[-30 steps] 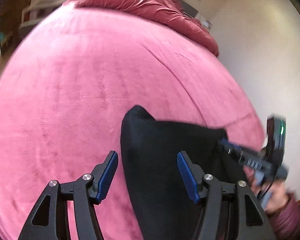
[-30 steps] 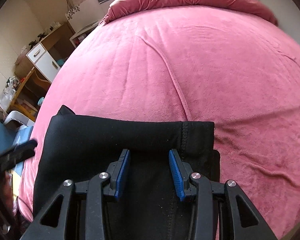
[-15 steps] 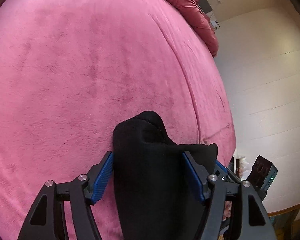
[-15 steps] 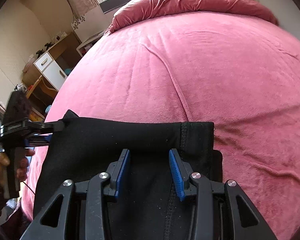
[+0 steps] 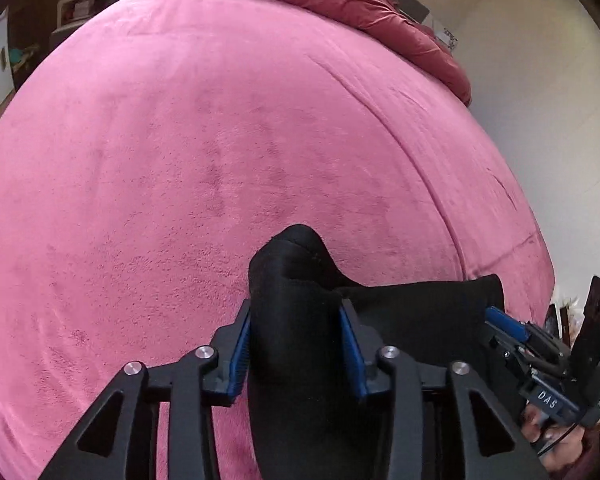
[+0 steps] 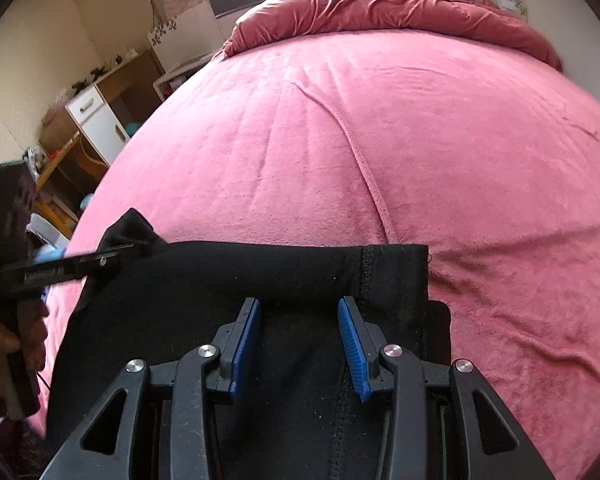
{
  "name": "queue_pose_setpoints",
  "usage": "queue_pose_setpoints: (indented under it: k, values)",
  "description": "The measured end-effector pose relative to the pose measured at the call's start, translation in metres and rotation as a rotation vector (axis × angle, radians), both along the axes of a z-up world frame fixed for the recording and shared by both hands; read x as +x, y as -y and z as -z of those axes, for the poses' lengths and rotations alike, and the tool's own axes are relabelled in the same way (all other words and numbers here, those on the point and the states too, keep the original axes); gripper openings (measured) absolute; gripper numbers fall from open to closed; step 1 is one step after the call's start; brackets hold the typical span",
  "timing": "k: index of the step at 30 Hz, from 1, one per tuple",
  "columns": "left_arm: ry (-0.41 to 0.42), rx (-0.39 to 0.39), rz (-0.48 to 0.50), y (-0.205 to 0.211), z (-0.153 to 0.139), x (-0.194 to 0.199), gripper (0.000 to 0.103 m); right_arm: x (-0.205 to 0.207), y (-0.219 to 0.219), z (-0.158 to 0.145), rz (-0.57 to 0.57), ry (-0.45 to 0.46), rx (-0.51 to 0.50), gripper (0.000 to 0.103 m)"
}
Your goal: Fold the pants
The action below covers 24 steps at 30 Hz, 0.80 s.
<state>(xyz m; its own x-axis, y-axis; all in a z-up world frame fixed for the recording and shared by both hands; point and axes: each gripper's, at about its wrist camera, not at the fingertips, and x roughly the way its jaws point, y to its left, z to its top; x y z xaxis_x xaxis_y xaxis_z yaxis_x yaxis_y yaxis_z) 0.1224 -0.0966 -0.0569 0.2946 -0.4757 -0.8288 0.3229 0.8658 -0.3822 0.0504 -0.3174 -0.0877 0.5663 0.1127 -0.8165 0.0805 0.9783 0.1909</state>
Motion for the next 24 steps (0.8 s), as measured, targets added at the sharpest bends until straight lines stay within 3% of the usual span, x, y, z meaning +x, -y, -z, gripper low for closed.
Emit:
queue_pose_setpoints:
  k: [4, 7, 10, 12, 15, 18, 24]
  values:
    - [0.037, 0.013, 0.01, -0.021, -0.016, -0.012, 0.052, -0.016, 0.009, -0.016, 0.011, 0.007, 0.068, 0.046]
    - [0.028, -0.001, 0.009, -0.042, -0.021, -0.021, 0.054, -0.041, 0.017, -0.029, 0.051, 0.002, 0.063, 0.064]
    - [0.021, -0.031, 0.036, -0.053, -0.022, -0.042, 0.056, -0.071, 0.027, -0.035, 0.08, -0.006, 0.074, 0.064]
    - [0.012, -0.081, 0.067, -0.063, -0.022, -0.059, 0.066, -0.089, 0.03, -0.034, 0.09, -0.025, 0.078, 0.064]
    - [-0.012, -0.168, 0.109, -0.076, -0.017, -0.078, 0.082, -0.111, 0.037, -0.023, 0.118, -0.079, 0.09, 0.07]
    - [-0.052, -0.229, 0.15, -0.077, -0.005, -0.094, 0.083, -0.12, 0.042, -0.005, 0.136, -0.112, 0.149, 0.073]
    - [-0.087, -0.237, 0.131, -0.064, 0.017, -0.092, 0.087, -0.094, 0.052, 0.027, 0.137, -0.127, 0.263, 0.084]
